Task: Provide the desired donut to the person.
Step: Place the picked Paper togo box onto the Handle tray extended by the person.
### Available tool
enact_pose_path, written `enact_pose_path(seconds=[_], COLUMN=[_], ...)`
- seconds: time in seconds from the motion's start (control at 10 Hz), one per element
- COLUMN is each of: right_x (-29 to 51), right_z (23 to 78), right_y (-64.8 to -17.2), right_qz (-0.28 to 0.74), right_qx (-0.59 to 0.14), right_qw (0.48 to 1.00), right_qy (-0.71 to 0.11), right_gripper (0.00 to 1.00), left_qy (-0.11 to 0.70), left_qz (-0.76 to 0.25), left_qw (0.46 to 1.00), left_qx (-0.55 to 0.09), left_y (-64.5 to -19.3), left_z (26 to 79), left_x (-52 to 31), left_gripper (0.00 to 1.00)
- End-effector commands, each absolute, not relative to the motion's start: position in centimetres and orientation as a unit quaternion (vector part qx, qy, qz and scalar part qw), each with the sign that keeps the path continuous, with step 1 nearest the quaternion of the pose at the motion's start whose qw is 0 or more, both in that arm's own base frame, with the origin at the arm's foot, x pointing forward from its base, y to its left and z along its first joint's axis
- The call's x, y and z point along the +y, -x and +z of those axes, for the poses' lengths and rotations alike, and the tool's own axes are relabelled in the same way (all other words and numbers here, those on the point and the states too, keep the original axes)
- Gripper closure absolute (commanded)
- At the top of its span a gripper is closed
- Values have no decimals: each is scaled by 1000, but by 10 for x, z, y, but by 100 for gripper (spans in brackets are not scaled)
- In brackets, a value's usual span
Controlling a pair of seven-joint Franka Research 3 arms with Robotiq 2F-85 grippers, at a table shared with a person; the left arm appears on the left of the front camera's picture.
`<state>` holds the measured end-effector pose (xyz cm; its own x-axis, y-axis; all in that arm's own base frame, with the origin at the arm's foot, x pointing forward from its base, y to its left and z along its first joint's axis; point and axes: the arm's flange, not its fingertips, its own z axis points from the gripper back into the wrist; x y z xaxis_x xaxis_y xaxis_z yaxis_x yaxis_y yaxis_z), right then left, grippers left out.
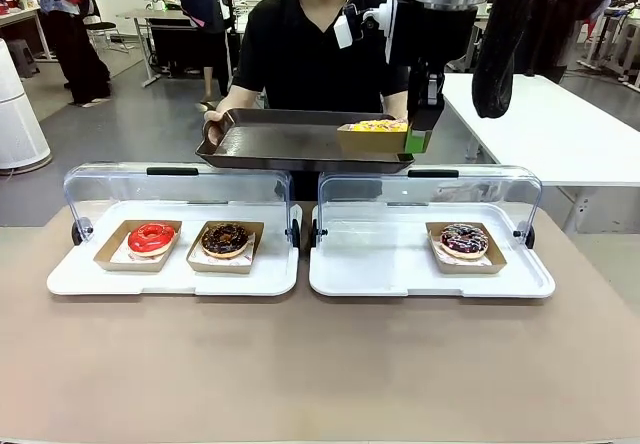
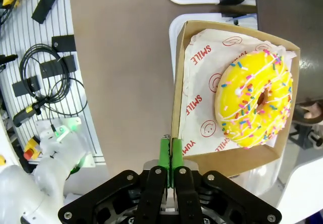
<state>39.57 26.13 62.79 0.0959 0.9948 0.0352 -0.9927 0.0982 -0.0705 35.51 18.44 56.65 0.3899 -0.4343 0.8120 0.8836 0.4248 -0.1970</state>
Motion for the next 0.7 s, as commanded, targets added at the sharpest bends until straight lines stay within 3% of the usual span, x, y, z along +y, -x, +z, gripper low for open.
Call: enact_pose_path(seconds=[0.0, 0.6], right_x=[259, 259], right_z=[626, 626], right_y=[-392, -392], right_qz=[671, 671], right_qx=[-35, -35], right_qw=[741, 741], right_qy=[15, 15], right_gripper=[100, 100], left_qy=[326, 326], left_qz=[-428, -428], left_qw=[765, 765], left_qx=[-354, -354], left_y=[-354, -354], left_z=[567, 567], left_x=[184, 184], left_gripper=[0, 0])
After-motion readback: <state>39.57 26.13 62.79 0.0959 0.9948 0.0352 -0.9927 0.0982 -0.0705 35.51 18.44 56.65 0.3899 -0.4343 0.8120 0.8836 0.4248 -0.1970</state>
